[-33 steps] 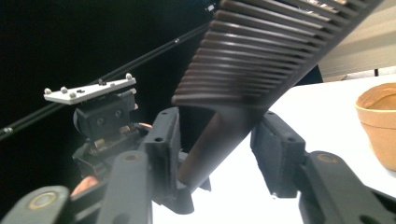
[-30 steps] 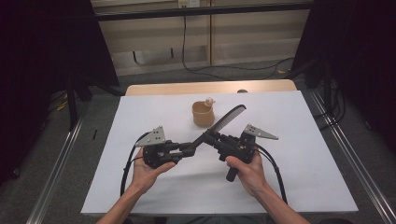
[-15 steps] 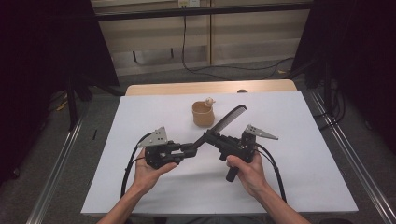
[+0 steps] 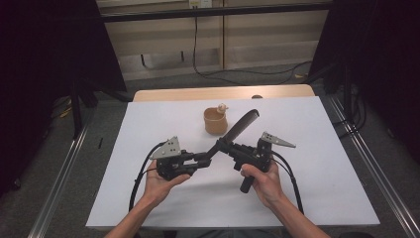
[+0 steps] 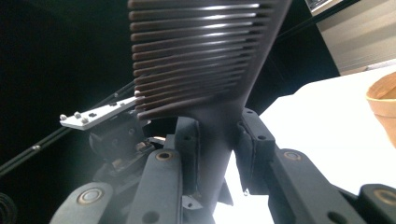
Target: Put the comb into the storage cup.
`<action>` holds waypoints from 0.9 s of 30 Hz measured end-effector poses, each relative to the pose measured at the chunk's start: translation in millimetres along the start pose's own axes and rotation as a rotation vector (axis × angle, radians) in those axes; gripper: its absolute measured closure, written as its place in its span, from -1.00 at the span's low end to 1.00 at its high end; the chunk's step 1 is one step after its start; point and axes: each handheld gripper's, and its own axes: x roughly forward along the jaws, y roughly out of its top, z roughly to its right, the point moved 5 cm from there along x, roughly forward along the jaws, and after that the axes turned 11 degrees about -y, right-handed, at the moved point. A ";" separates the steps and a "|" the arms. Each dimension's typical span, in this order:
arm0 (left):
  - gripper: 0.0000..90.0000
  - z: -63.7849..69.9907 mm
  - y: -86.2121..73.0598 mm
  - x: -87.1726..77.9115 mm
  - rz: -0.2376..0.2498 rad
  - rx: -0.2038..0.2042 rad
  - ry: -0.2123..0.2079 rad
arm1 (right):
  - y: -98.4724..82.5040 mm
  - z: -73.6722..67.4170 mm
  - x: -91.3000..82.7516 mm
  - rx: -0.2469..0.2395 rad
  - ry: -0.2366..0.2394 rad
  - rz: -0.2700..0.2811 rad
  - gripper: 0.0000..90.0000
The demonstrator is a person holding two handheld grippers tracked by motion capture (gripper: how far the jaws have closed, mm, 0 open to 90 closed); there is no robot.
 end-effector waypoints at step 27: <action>-0.20 -5.6 -5.9 -2.1 0.009 -0.067 0.071 | 3.9 -0.6 -2.3 -0.094 -0.019 0.013 0.61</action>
